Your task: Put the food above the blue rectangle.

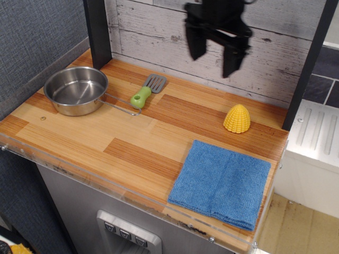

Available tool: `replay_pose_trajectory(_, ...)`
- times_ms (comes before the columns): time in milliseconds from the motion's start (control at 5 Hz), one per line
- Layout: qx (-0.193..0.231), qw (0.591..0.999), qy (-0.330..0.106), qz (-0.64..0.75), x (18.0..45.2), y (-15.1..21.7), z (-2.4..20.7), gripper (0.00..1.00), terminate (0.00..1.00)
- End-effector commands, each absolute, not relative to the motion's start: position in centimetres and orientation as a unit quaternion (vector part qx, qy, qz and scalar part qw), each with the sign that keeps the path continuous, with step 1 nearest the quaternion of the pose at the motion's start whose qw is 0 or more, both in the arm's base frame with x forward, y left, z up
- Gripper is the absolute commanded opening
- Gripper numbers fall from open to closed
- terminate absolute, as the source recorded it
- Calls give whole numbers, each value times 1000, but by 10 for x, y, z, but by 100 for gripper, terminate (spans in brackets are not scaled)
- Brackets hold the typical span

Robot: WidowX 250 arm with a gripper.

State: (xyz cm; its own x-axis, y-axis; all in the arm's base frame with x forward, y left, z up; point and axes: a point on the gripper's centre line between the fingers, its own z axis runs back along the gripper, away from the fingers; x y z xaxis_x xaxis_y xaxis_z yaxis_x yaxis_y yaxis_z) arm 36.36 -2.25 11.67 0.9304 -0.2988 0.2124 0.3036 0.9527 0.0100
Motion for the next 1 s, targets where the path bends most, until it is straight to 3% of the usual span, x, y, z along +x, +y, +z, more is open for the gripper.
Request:
replay_pose_trajectory(0, -5, 994, -79, -81, 321, 30, 117, 100, 0)
replay_pose_trajectory(600, -28, 992, -64, -108, 317, 37, 115, 100, 0)
replay_pose_trajectory(800, -28, 992, -64, -108, 317, 37, 115, 100, 100)
